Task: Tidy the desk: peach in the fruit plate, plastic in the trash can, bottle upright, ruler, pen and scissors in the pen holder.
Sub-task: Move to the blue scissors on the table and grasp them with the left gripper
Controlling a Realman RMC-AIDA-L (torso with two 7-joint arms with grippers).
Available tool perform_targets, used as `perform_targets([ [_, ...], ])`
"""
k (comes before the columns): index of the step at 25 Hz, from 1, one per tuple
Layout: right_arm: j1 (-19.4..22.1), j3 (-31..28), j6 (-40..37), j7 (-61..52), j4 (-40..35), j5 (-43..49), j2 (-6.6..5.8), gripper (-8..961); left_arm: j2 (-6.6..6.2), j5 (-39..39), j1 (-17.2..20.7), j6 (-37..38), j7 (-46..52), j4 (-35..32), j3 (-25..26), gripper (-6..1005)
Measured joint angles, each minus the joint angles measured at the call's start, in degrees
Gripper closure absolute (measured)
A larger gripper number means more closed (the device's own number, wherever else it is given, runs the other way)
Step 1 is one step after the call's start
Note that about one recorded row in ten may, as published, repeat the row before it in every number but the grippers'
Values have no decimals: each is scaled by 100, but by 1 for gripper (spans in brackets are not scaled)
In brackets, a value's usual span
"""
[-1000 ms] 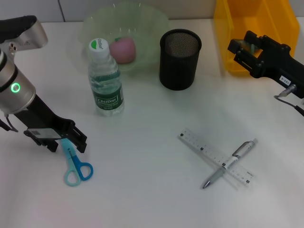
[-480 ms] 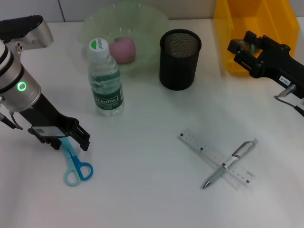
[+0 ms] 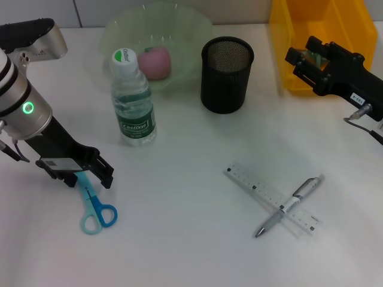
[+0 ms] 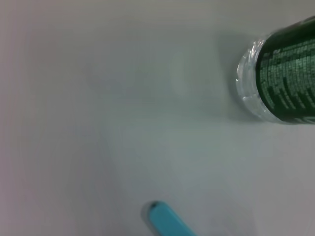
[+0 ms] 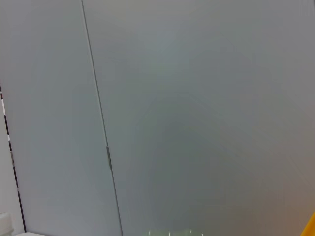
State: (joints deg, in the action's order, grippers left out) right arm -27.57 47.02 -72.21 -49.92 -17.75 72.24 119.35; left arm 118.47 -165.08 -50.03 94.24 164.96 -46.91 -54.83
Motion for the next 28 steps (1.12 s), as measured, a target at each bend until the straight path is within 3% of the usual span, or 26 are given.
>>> perform_targets([
  [12,-39,0,75,0,52,0,0,397,-32,-58,-81,-2,9,-34,-37,216],
  [21,-37,1,114,0,57,0,0,397,-222,-61,43,263,10,-369,26,216],
  [28,-70,1,140,0,54,0,0,397,-147,-60,-8,297,5,-314,0,216],
])
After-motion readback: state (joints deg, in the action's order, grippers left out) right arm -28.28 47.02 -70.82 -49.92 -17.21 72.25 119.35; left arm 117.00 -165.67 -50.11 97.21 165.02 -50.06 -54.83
